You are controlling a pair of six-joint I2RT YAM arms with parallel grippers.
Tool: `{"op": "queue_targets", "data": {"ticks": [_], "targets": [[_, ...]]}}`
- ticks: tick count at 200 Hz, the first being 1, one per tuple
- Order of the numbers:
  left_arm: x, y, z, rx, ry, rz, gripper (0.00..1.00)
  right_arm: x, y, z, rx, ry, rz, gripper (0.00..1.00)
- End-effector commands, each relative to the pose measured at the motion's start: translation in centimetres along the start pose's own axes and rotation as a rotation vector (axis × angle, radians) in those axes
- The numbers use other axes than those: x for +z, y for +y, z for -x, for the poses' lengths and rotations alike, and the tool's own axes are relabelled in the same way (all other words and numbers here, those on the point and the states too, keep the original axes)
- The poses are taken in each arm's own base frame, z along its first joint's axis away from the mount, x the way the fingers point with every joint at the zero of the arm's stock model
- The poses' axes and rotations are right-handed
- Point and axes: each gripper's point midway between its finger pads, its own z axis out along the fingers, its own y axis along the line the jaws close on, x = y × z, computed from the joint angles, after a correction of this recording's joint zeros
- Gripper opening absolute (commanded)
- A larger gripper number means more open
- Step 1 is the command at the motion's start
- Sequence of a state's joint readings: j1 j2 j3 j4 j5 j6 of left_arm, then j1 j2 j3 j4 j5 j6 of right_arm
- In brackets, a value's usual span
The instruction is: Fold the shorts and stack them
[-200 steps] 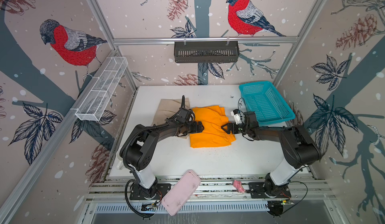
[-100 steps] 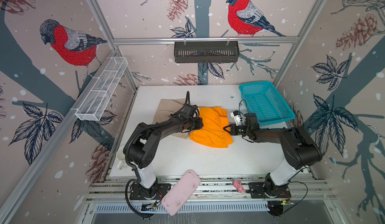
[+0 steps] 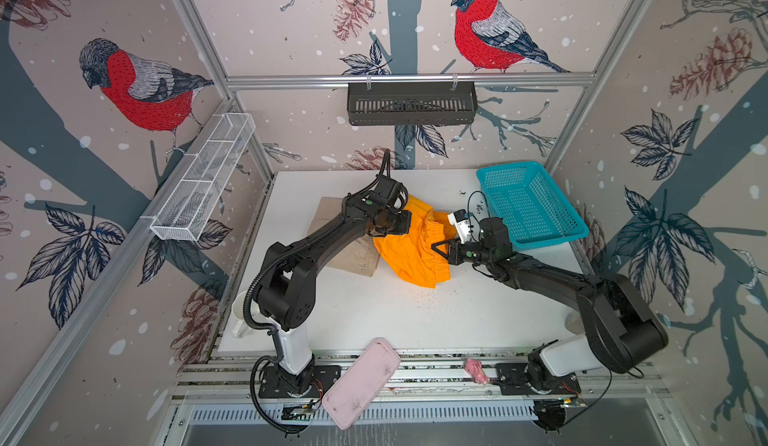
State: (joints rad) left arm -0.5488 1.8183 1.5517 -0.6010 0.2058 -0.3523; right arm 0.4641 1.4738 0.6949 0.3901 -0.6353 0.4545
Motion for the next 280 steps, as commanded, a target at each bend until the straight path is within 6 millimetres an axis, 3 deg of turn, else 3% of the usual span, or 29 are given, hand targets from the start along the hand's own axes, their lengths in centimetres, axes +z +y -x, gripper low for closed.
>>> {"op": "queue_targets", "data": {"ticks": [1,48,81,95,121,145,171,194,212,224,246,280], "targets": [[-2.2,3.3,0.0,0.034,0.033,0.131,0.0,1.1,1.3,2.1,-0.031,-0.043,0.011,0.03],[-8.2,10.8,2.4,-0.031,-0.074,0.333,0.0,6.3,4.0,5.1,-0.124,-0.04,0.076,0.02],[-12.5,14.3,3.7,-0.081,-0.209,0.395,0.0,10.1,6.1,7.1,-0.164,-0.035,0.132,0.02],[-13.5,15.6,3.6,-0.116,-0.239,0.387,0.0,11.4,6.8,7.6,-0.175,-0.029,0.151,0.02],[-14.0,19.7,2.5,-0.215,-0.266,0.425,0.0,13.9,7.3,7.5,-0.185,0.005,0.173,0.03],[-12.7,23.8,1.0,-0.277,-0.238,0.476,0.0,15.9,6.6,5.9,-0.159,0.051,0.185,0.04],[-10.8,28.0,-0.3,-0.317,-0.173,0.58,0.0,17.5,5.3,3.7,-0.131,0.09,0.176,0.17],[-8.8,29.9,-0.6,-0.33,-0.132,0.613,0.18,18.7,4.4,2.1,-0.12,0.12,0.155,0.38],[-8.1,30.9,-0.6,-0.332,-0.138,0.646,0.42,19.0,4.3,1.6,-0.128,0.121,0.156,0.55],[-8.1,31.5,-0.3,-0.322,-0.16,0.672,0.73,19.1,4.3,1.8,-0.141,0.111,0.146,0.58],[-8.1,32.3,-0.1,-0.317,-0.171,0.712,0.95,19.2,4.5,2.3,-0.16,0.102,0.137,0.68],[-10.4,31.9,0.6,-0.34,-0.191,0.743,0.96,18.3,4.8,4.0,-0.199,0.07,0.089,0.72]]}}
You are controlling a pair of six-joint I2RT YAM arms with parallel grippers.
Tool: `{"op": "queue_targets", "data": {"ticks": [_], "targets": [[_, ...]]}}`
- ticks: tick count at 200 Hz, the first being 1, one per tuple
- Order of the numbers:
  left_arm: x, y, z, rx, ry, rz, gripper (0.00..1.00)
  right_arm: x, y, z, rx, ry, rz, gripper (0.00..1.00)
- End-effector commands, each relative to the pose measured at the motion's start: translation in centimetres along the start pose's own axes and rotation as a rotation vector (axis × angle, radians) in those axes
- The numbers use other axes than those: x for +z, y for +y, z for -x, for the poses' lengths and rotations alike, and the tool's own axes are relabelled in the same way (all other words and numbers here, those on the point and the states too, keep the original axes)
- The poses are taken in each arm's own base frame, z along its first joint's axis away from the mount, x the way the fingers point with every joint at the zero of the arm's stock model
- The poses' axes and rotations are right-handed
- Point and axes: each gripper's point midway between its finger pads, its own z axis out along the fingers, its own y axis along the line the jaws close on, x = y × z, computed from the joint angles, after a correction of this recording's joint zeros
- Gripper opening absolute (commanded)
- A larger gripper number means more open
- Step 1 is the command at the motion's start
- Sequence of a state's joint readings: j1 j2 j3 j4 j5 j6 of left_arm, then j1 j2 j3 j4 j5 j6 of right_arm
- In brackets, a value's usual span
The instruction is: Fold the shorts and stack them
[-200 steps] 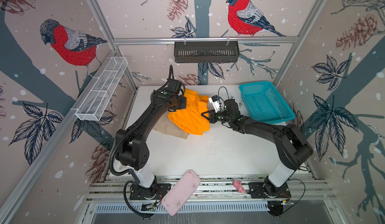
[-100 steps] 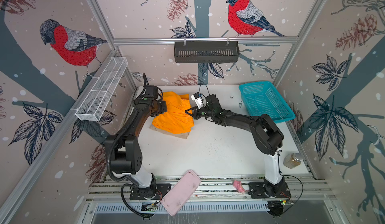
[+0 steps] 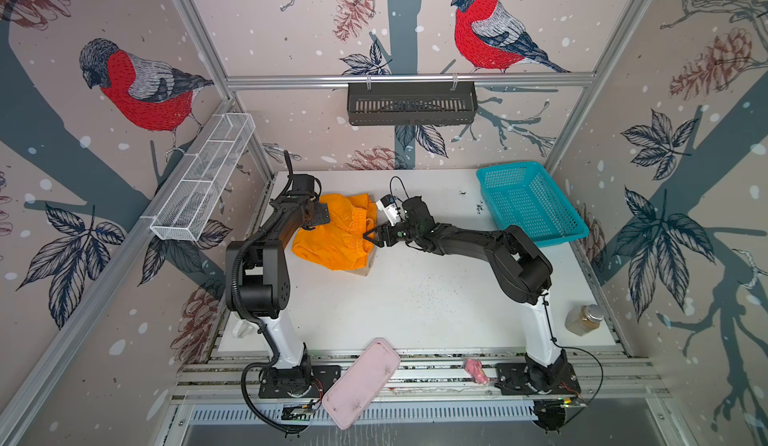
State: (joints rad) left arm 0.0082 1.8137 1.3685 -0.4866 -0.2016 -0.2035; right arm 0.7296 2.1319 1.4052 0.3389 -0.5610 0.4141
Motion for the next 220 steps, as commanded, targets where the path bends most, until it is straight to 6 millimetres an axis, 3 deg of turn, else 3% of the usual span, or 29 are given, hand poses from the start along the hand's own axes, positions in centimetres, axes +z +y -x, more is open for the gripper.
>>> {"op": "queue_targets", "data": {"ticks": [1,33,70,101,141,171,195,209,220], "targets": [[-1.9,1.0,2.0,-0.029,-0.06,0.041,0.96,-1.0,0.4,2.2,-0.06,-0.047,-0.047,0.72],[-6.9,1.3,3.6,-0.094,-0.138,0.0,0.97,-1.6,1.6,4.4,-0.233,-0.043,-0.136,0.76],[-9.6,1.5,3.4,-0.148,-0.188,-0.053,0.97,1.1,2.6,6.3,-0.381,-0.024,-0.167,0.77],[-11.3,1.0,2.9,-0.192,-0.21,-0.12,0.97,4.0,1.3,7.5,-0.402,-0.059,-0.173,0.72],[-14.0,-2.1,1.6,-0.229,-0.288,-0.378,0.97,8.3,-3.9,3.0,-0.315,0.043,-0.193,0.46],[-14.0,-3.6,-0.7,-0.239,-0.263,-0.492,0.97,9.4,-4.5,1.1,-0.293,0.089,-0.177,0.48],[-12.5,-5.2,-3.2,-0.194,-0.19,-0.514,0.97,8.0,-3.0,3.7,-0.279,0.044,-0.135,0.62],[-12.4,-6.8,-4.1,-0.128,-0.18,-0.497,0.97,5.9,-1.4,7.3,-0.249,-0.037,-0.101,0.74],[-12.6,-8.2,-4.6,-0.079,-0.174,-0.482,0.97,3.7,-0.3,9.8,-0.229,-0.108,-0.083,0.77]]}}
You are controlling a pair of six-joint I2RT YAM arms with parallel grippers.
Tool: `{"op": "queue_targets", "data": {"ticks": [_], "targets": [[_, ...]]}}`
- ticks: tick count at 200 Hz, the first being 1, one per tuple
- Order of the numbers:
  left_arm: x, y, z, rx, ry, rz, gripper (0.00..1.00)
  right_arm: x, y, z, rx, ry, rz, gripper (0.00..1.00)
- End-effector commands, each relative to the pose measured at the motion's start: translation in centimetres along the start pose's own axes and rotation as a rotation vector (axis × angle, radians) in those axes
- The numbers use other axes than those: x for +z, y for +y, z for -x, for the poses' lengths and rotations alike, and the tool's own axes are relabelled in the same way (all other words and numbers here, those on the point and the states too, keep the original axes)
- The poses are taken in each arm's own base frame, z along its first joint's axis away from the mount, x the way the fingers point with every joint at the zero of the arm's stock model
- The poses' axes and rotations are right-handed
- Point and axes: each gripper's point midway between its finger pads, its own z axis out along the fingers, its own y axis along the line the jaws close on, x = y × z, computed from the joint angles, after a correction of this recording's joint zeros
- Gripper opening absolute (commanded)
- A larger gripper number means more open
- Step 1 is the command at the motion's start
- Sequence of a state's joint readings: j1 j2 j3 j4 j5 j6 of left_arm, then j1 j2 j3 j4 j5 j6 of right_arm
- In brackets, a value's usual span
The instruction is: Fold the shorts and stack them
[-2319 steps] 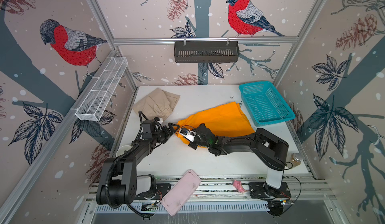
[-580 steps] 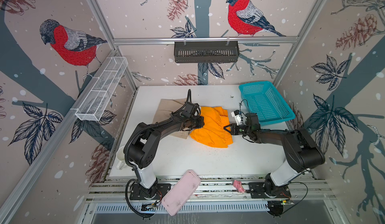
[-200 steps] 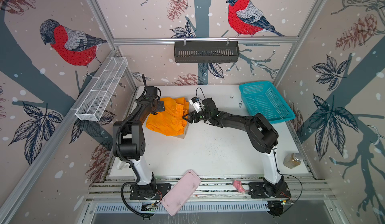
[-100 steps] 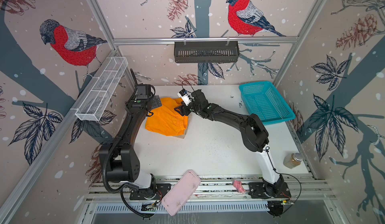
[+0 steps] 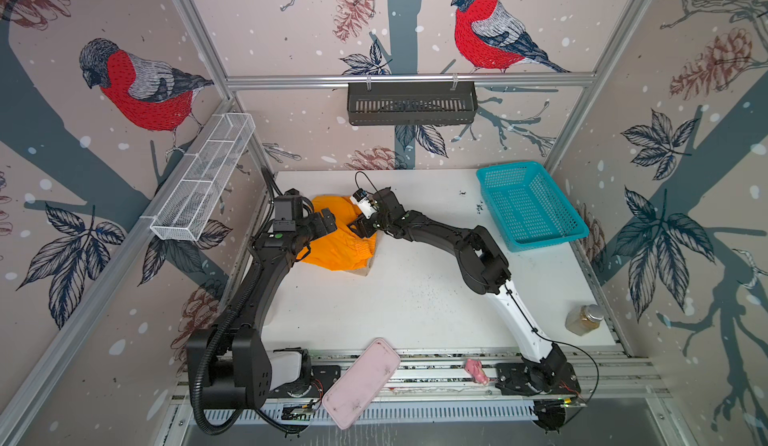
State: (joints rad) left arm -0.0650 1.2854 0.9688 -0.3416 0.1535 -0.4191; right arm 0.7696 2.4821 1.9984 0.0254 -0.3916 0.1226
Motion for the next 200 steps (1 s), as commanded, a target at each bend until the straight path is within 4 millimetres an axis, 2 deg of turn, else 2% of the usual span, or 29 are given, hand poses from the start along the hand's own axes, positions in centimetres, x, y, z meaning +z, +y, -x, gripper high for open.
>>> {"op": "queue_targets", "data": {"ticks": [1,10,19,28,38,54,89,98,100,106,124,145,171,200], "targets": [[0.6,-2.6,-0.3,0.088,-0.012,-0.025,0.97,-5.1,1.0,7.1,0.057,-0.161,0.044,0.77],[0.8,-3.4,-0.9,0.105,0.003,-0.031,0.97,-7.5,1.3,9.3,0.064,-0.225,0.049,0.78],[1.1,-4.0,-1.3,0.116,0.011,-0.036,0.97,-10.0,1.1,10.6,0.069,-0.276,0.046,0.79],[1.5,-4.4,-2.0,0.129,0.022,-0.03,0.97,-12.5,0.9,11.4,0.081,-0.311,0.041,0.8],[2.2,-4.8,-2.8,0.149,0.043,-0.018,0.97,-15.1,0.4,11.4,0.101,-0.339,0.022,0.81],[3.4,-4.8,-4.6,0.159,0.097,0.025,0.97,-18.9,-1.2,9.8,0.145,-0.359,-0.04,0.82],[6.3,-6.3,-9.4,0.251,0.213,0.05,0.97,-24.8,-3.6,3.2,0.225,-0.333,-0.191,0.85],[7.1,-6.1,-11.1,0.28,0.257,0.076,0.97,-25.8,-3.9,1.6,0.246,-0.315,-0.218,0.85],[7.1,-6.5,-10.7,0.279,0.252,0.074,0.97,-26.0,-4.0,1.3,0.25,-0.312,-0.223,0.85],[7.7,-6.2,-11.2,0.281,0.277,0.099,0.97,-26.6,-4.1,0.4,0.262,-0.303,-0.24,0.85],[9.3,-4.5,-13.1,0.304,0.344,0.171,0.97,-28.2,-4.4,-1.8,0.283,-0.278,-0.278,0.86],[10.8,-2.2,-14.1,0.344,0.38,0.276,0.97,-29.8,-4.1,-3.1,0.281,-0.269,-0.311,0.86],[11.9,0.1,-12.9,0.404,0.36,0.417,0.97,-31.0,-3.9,-4.1,0.285,-0.272,-0.338,0.82],[13.0,2.7,-9.1,0.396,0.283,0.501,0.97,-31.4,-3.7,-5.1,0.307,-0.273,-0.345,0.82]]}}
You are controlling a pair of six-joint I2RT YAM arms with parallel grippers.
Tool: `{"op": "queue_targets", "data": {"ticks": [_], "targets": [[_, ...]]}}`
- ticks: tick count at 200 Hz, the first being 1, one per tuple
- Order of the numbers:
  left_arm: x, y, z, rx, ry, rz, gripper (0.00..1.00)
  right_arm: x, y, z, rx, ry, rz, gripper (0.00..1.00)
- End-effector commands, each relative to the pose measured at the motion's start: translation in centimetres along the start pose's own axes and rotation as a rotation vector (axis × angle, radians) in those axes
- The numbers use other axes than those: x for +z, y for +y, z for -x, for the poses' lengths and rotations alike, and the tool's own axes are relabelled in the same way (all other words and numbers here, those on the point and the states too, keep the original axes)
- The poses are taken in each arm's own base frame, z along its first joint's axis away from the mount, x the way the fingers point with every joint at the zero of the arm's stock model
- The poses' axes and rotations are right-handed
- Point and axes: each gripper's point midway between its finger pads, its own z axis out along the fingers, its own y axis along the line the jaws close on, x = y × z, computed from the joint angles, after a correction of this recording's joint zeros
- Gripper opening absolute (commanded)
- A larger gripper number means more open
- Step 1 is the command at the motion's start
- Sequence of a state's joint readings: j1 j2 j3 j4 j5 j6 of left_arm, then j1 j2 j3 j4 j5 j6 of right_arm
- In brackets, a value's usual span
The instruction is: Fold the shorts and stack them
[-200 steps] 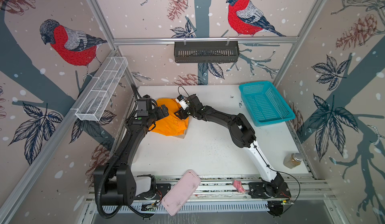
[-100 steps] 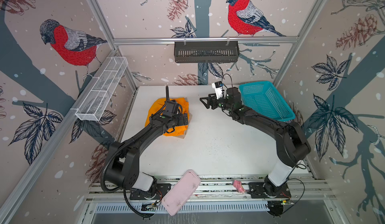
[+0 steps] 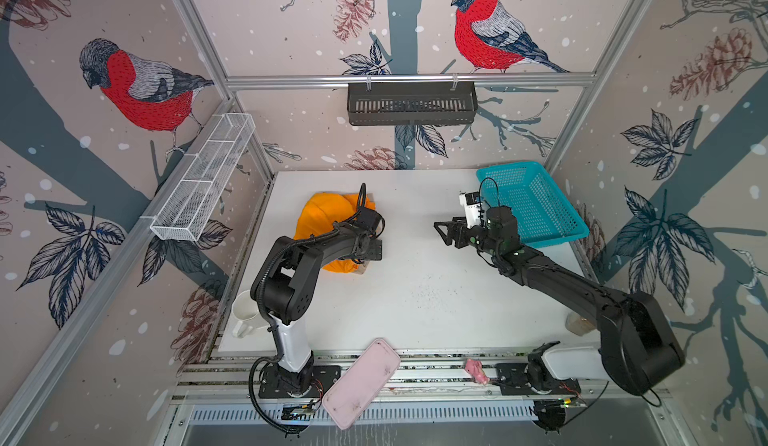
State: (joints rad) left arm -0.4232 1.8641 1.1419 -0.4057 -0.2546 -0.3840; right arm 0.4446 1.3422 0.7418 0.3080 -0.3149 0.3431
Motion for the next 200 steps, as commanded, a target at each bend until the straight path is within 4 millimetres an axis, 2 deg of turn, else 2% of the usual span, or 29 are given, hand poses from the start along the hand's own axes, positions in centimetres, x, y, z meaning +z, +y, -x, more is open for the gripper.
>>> {"op": "queue_targets", "data": {"ticks": [1,42,59,89,105,134,161,181,186,200], "targets": [[0.8,4.2,1.6,0.004,-0.031,0.154,0.97,-0.3,-0.4,-0.5,0.01,-0.004,-0.019,0.82],[2.2,10.0,6.2,-0.032,-0.096,0.272,0.97,-0.1,-1.4,-1.4,0.022,0.021,-0.051,0.83],[3.4,11.9,7.8,-0.072,-0.099,0.269,0.97,0.1,-1.7,-1.4,0.02,0.026,-0.058,0.84],[4.9,13.8,10.2,-0.11,-0.123,0.288,0.97,0.1,-2.5,-1.1,0.023,0.016,-0.081,0.85],[4.8,14.3,11.4,-0.109,-0.145,0.302,0.97,-0.2,-3.3,-0.9,0.021,0.004,-0.108,0.86],[2.5,15.2,13.6,-0.128,-0.248,0.33,0.97,-1.3,-5.7,-0.2,0.023,-0.024,-0.174,0.87],[-1.2,15.7,15.1,-0.162,-0.363,0.313,0.97,-3.5,-9.0,1.5,0.032,-0.099,-0.275,0.89],[-4.6,16.1,14.8,-0.203,-0.455,0.294,0.97,-5.9,-11.9,2.6,0.053,-0.154,-0.381,0.89],[-5.6,16.2,14.6,-0.212,-0.481,0.287,0.97,-7.0,-12.2,3.4,0.046,-0.186,-0.404,0.89],[-8.2,16.4,14.0,-0.236,-0.559,0.259,0.97,-9.0,-14.1,3.9,0.061,-0.224,-0.489,0.9]]}}
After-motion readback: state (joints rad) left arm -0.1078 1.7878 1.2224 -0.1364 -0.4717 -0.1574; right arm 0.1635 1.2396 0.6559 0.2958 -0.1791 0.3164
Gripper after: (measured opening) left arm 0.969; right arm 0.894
